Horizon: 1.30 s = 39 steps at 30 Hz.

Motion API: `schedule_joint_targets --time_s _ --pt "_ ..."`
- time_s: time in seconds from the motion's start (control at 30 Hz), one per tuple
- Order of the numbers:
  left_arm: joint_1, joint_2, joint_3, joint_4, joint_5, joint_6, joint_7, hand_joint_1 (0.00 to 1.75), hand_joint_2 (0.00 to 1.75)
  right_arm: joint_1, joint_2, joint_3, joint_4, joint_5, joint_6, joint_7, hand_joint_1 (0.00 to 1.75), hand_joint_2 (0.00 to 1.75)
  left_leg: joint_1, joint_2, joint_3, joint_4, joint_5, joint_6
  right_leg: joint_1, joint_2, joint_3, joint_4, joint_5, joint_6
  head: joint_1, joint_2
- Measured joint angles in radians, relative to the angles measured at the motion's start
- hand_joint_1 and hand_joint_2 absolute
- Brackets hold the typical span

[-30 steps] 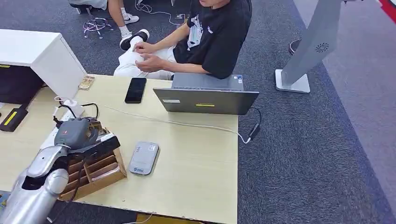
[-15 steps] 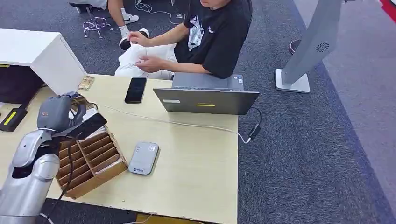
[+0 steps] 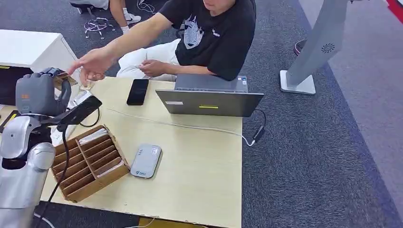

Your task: Pass the card to the sensor for recognition and then transmit it.

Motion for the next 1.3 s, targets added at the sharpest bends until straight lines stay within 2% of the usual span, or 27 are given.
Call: schedule_joint_targets --time_s 0.33,0.53,0.7,0.73,0.77,0.8,0.97,1.2,1.3 --pt "-0.079 -0.001 0.052 0.26 0.014 0.067 0.007 1.75 1.75 -0.008 0.0 0.0 0.0 0.026 -0.001 0.01 0.0 1.75 0.0 0.0 0.0 0.0 0.0 0.0 0.0 0.0 0.0 0.001 0.0 0.0 0.0 0.0" --pt "-0.085 -0.003 0.082 0.343 0.037 0.093 -0.006 1.75 1.75 -0.013 0.0 0.0 0.0 0.025 -0.001 0.01 0.0 1.75 0.0 0.001 0.0 0.0 0.0 0.0 0.0 0.001 0.0 0.0 0.0 0.0 0.0 0.0" --pt "-0.084 -0.01 0.101 0.365 0.05 0.12 -0.019 1.75 1.75 -0.013 0.0 0.0 0.0 0.025 -0.002 0.008 0.0 1.75 0.0 0.001 0.0 0.0 0.0 0.0 0.0 0.001 -0.001 0.0 0.0 0.0 0.0 0.0" --pt "-0.084 -0.013 0.107 0.368 0.055 0.126 -0.025 1.15 1.75 -0.013 0.0 0.0 0.0 0.025 -0.002 0.007 0.0 1.75 0.0 0.002 0.0 0.0 0.0 0.0 0.0 0.002 -0.001 0.0 0.0 0.0 0.0 0.0" --pt "-0.084 -0.016 0.111 0.368 0.061 0.132 -0.026 0.05 1.75 -0.013 0.0 0.0 0.0 0.025 -0.002 0.007 0.0 1.75 0.0 0.002 0.0 0.0 0.0 0.0 0.0 0.002 -0.001 0.0 0.0 0.0 0.0 0.0" --pt "-0.082 -0.018 0.114 0.368 0.07 0.138 -0.031 0.0 1.75 -0.013 0.0 -0.001 0.0 0.026 -0.002 0.007 0.0 1.75 0.0 0.002 0.0 0.0 0.0 0.0 0.0 0.002 -0.001 0.0 0.0 0.0 0.0 0.0" --pt "-0.078 -0.034 0.146 0.368 0.112 0.183 -0.058 0.0 1.75 -0.013 0.0 -0.002 0.0 0.039 -0.003 0.007 0.0 1.75 0.0 0.001 0.0 0.0 0.0 0.0 0.0 0.001 -0.001 0.0 0.0 0.0 0.0 0.0" --pt "-0.076 -0.044 0.157 0.368 0.12 0.192 -0.063 0.0 1.75 -0.014 0.001 -0.005 0.0 0.039 -0.003 0.007 0.0 1.75 0.0 0.0 0.0 0.0 0.0 0.0 0.0 0.001 0.0 0.0 0.0 0.0 0.0 0.0" --pt "-0.073 -0.045 0.168 0.367 0.13 0.23 -0.077 0.0 1.75 -0.014 0.001 -0.005 0.0 0.04 -0.003 0.007 0.0 1.75 0.0 0.001 0.0 0.0 0.0 0.0 0.0 0.001 0.0 0.001 0.0 0.0 0.0 0.0"
